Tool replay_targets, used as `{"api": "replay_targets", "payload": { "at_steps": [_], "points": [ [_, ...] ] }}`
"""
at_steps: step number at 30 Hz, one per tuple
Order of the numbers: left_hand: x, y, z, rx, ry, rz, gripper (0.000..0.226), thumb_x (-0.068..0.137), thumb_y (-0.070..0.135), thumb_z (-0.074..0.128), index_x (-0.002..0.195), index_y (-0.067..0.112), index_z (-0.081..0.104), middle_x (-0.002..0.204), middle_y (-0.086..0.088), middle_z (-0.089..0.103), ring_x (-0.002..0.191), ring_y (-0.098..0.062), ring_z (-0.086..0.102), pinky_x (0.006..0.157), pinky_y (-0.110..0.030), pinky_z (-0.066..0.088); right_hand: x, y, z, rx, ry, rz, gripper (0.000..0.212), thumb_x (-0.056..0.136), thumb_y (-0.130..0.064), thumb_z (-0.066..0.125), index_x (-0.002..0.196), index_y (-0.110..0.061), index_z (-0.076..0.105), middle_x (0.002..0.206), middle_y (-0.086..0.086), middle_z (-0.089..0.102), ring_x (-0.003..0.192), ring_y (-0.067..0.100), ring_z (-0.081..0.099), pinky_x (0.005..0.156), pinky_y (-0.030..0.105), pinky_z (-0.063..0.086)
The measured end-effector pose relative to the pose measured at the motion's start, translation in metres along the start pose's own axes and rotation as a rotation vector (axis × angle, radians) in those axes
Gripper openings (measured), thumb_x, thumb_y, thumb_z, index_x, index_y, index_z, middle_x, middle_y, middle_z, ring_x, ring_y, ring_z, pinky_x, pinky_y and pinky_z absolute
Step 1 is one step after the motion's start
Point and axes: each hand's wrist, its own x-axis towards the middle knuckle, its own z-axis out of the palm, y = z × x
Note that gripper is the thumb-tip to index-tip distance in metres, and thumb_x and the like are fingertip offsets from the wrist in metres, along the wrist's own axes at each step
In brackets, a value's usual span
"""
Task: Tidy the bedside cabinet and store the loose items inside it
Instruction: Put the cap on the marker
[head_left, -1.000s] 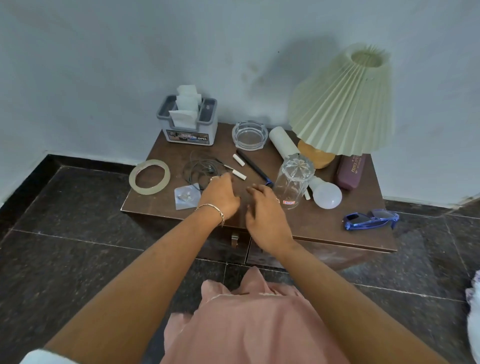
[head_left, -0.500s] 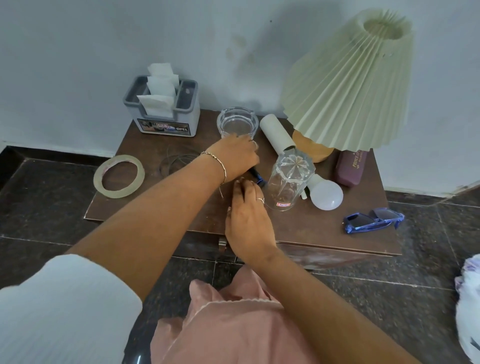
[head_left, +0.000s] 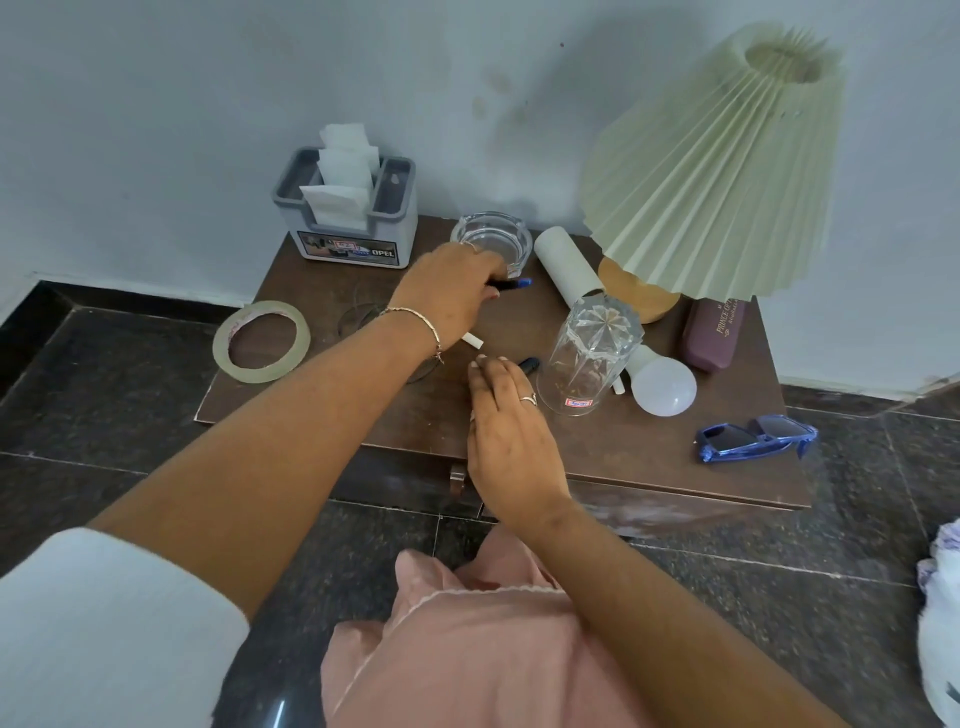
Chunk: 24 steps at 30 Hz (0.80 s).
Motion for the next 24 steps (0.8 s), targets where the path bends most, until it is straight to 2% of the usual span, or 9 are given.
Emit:
{"api": "replay_targets", "payload": {
  "at_steps": [3, 6, 7, 9, 10, 12, 14, 16, 24],
  "points": [
    [-0.021, -0.006, -0.011, -0.304, 0.146, -0.172, 0.024, 0.09, 0.018, 0.06, 0.114, 0.013, 0.062, 0.107, -0.007, 0.068, 0.098, -0.023, 0.061, 0.088, -0.033, 0.047, 0.003, 0.004, -0.002, -0.123, -0.027, -0.011, 0.058, 0.082, -0.004, 0.056, 0.139, 0.001, 0.044, 0.143, 0.014, 0.044, 0.134, 0.031, 0.037, 0.109, 0.038, 0.039],
    [-0.05, -0.014, -0.026, -0.491, 0.215, -0.361, 0.021, 0.09, 0.022, 0.062, 0.109, 0.012, 0.063, 0.095, 0.004, 0.064, 0.085, -0.01, 0.059, 0.077, -0.015, 0.041, 0.005, 0.007, -0.011, -0.315, -0.05, -0.1, 0.05, 0.086, -0.004, 0.047, 0.136, -0.001, 0.047, 0.139, 0.013, 0.049, 0.123, 0.031, 0.047, 0.092, 0.038, 0.049],
    [-0.06, -0.02, -0.03, -0.543, 0.218, -0.421, 0.021, 0.09, 0.024, 0.063, 0.107, 0.013, 0.064, 0.093, 0.004, 0.064, 0.083, -0.01, 0.06, 0.076, -0.015, 0.042, 0.006, 0.008, -0.014, -0.398, -0.055, -0.154, 0.048, 0.087, -0.006, 0.046, 0.135, -0.001, 0.048, 0.136, 0.014, 0.052, 0.118, 0.031, 0.05, 0.09, 0.039, 0.048],
    [-0.08, -0.031, -0.034, -0.728, 0.203, -0.53, 0.015, 0.089, 0.024, 0.064, 0.101, 0.015, 0.065, 0.092, -0.001, 0.067, 0.077, -0.017, 0.067, 0.077, -0.025, 0.054, 0.008, 0.007, -0.024, -0.556, -0.05, -0.227, 0.046, 0.087, -0.006, 0.042, 0.131, -0.002, 0.053, 0.128, 0.014, 0.057, 0.112, 0.031, 0.053, 0.093, 0.042, 0.043],
    [-0.09, -0.035, -0.035, -0.847, 0.192, -0.588, 0.01, 0.09, 0.022, 0.063, 0.098, 0.016, 0.064, 0.091, -0.004, 0.068, 0.07, -0.019, 0.069, 0.074, -0.031, 0.058, 0.011, 0.005, -0.03, -0.618, -0.052, -0.233, 0.045, 0.085, -0.006, 0.038, 0.127, -0.004, 0.055, 0.124, 0.014, 0.058, 0.11, 0.031, 0.054, 0.096, 0.043, 0.041],
    [-0.106, -0.038, -0.035, -1.017, 0.172, -0.69, 0.007, 0.092, 0.019, 0.06, 0.098, 0.014, 0.06, 0.086, -0.006, 0.065, 0.055, -0.014, 0.066, 0.059, -0.029, 0.059, 0.016, 0.004, -0.036, -0.692, -0.093, -0.225, 0.043, 0.083, -0.006, 0.038, 0.124, -0.006, 0.053, 0.122, 0.015, 0.055, 0.11, 0.032, 0.052, 0.102, 0.045, 0.034],
    [-0.118, -0.039, -0.032, -1.08, 0.171, -0.735, 0.013, 0.094, 0.017, 0.057, 0.104, 0.01, 0.058, 0.079, -0.005, 0.062, 0.047, -0.008, 0.06, 0.045, -0.021, 0.052, 0.021, 0.004, -0.041, -0.757, -0.138, -0.223, 0.038, 0.085, -0.01, 0.046, 0.123, -0.008, 0.048, 0.121, 0.015, 0.053, 0.111, 0.033, 0.052, 0.108, 0.047, 0.027],
    [-0.127, -0.04, -0.029, -1.064, 0.17, -0.733, 0.012, 0.095, 0.018, 0.056, 0.104, 0.011, 0.058, 0.077, -0.002, 0.062, 0.043, -0.005, 0.055, 0.038, -0.018, 0.045, 0.025, 0.003, -0.044, -0.845, -0.172, -0.248, 0.034, 0.089, -0.012, 0.046, 0.123, -0.008, 0.046, 0.119, 0.015, 0.054, 0.114, 0.033, 0.051, 0.111, 0.048, 0.023],
    [-0.146, -0.042, -0.022, -1.088, 0.127, -0.75, 0.009, 0.094, 0.021, 0.057, 0.1, 0.016, 0.063, 0.076, 0.004, 0.065, 0.049, -0.003, 0.051, 0.04, -0.015, 0.038, 0.032, 0.004, -0.044, -0.937, -0.174, -0.365, 0.029, 0.091, -0.012, 0.043, 0.119, -0.007, 0.049, 0.111, 0.011, 0.062, 0.116, 0.033, 0.052, 0.114, 0.046, 0.019]
  ]
}}
